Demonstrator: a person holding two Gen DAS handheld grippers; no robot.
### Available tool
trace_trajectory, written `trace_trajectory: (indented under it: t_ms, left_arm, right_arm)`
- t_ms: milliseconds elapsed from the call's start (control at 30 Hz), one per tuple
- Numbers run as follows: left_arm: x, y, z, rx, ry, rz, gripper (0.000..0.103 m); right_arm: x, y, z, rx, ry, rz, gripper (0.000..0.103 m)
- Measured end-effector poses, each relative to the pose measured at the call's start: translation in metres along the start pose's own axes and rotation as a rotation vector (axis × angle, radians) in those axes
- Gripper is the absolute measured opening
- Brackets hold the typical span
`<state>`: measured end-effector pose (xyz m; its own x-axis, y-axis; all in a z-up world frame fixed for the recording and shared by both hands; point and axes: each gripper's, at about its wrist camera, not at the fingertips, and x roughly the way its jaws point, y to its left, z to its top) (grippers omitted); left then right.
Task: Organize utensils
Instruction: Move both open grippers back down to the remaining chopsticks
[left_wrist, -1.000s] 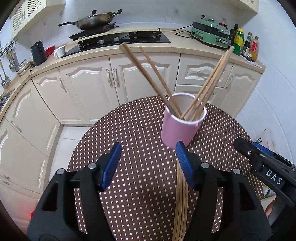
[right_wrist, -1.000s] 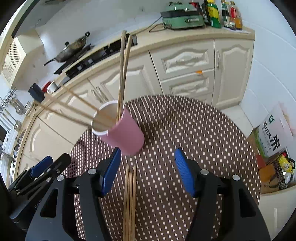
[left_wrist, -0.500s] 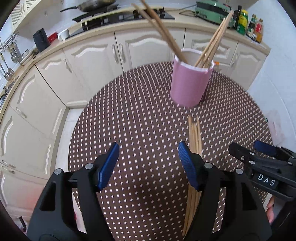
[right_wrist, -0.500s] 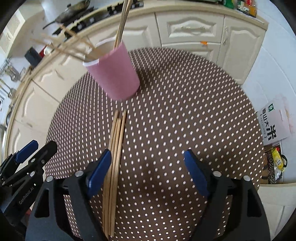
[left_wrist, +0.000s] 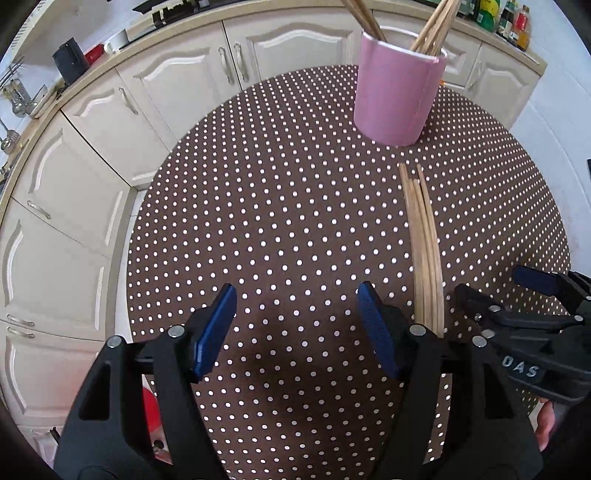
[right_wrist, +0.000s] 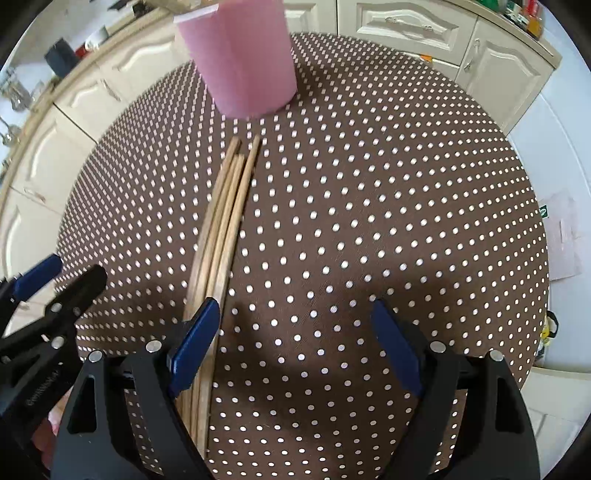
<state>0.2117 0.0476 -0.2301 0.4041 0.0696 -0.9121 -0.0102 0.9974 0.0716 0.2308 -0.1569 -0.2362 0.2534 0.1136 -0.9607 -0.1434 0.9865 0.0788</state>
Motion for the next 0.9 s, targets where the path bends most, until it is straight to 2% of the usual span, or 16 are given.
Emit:
trace_trajectory:
  t_ms: [67,367,500,567,767,800,900]
  left_arm:
    - [0.004,0.001,-0.001,0.006,0.012,0.000,0.067]
    - [0.021,0.012,0.009,0.011,0.046,-0.005,0.067]
    - [0.029,0.017,0.016,0.005,0.060,-0.001,0.067]
    - [0.031,0.019,0.020,0.001,0.058,-0.007,0.067]
    - [0.041,0.018,0.033,0.010,0.059,-0.006,0.067]
    - [0.042,0.018,0.034,0.011,0.058,-0.008,0.067]
    - [0.042,0.015,0.034,0.018,0.056,-0.012,0.067]
  right_arm:
    - [0.007,0.002,-0.002,0.008,0.022,-0.009,0.081]
    - [0.011,0.013,0.005,0.010,0.010,-0.021,0.083]
    - [0.018,0.023,0.016,-0.004,0.004,-0.040,0.094]
    - [0.021,0.024,0.019,0.004,0.003,-0.036,0.094]
    - [0.025,0.027,0.028,0.022,0.022,-0.048,0.092]
    - [0.024,0.022,0.030,0.027,0.024,-0.052,0.086]
    - [0.024,0.015,0.033,0.018,0.026,-0.065,0.084]
